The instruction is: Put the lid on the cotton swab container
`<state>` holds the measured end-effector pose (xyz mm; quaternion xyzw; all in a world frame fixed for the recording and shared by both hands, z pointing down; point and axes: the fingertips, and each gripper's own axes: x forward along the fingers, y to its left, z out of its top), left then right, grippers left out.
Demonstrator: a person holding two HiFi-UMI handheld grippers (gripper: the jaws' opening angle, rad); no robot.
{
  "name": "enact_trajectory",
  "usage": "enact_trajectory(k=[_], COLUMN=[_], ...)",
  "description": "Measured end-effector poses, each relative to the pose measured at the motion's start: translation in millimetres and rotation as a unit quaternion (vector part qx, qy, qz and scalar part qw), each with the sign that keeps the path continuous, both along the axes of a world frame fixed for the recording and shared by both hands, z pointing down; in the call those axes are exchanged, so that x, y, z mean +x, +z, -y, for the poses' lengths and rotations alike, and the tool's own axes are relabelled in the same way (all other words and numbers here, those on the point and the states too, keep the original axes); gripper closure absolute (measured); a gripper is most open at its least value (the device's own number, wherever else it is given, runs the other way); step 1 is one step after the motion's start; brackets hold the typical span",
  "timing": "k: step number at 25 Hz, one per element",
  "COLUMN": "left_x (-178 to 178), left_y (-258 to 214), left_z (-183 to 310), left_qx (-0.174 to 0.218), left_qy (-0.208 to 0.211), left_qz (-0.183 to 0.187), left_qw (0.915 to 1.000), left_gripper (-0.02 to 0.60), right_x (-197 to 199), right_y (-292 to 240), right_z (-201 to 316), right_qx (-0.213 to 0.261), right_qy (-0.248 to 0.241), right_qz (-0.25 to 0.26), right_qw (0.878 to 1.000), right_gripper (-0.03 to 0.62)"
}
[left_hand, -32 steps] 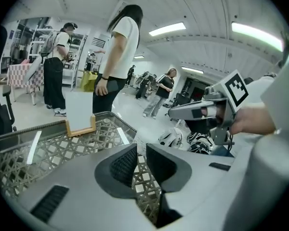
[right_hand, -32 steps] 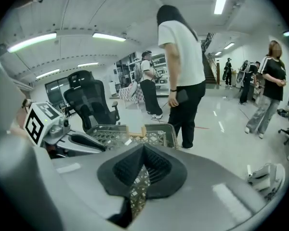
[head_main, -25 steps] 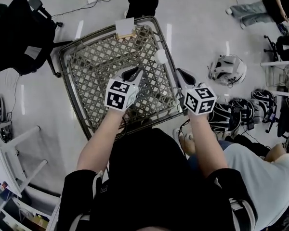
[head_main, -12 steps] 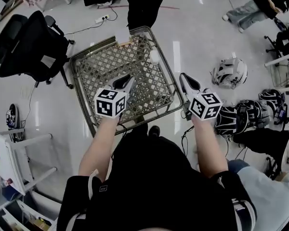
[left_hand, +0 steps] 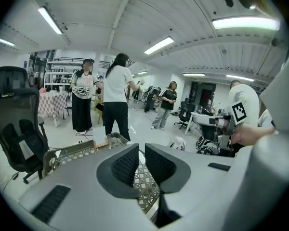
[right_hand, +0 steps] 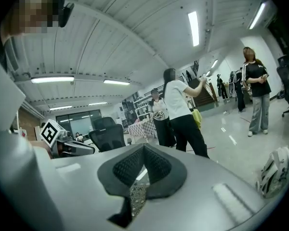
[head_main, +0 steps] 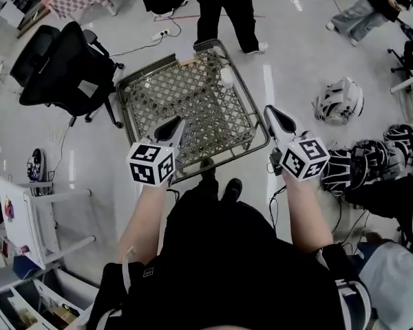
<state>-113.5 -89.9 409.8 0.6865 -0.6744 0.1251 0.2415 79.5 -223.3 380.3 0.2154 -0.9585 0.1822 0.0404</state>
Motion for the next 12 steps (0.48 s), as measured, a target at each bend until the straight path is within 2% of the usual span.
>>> enact_trajectory(k=[5, 9, 12], left_x=[-16.0, -35.7, -46.1], left_y=[-41.8, -72.4, -101.0], left_z=[-15.5, -20.7, -24.4], left_qx=[0.033, 0.071, 0.105], left_qy=[-0.010, -0.015, -0.008], left_qz=[0.024, 0.034, 0.045], left_qw=[0.9991, 0.9968, 0.9935], left_gripper=[0.543, 0.548, 0.548], right_x=[2.1, -18.8, -39.2], right_y=[-31.0, -57.4, -83.6], right_z=[-7.1, -19.1, -27.3], right_qx=[0.034, 0.059, 0.062], right_qy=[0.008, 0.000, 0.000], right_qz=[0.010, 0.016, 0.046], right_qw=[0.999, 0.998, 0.997], right_gripper=[0.585, 0.585, 0.585])
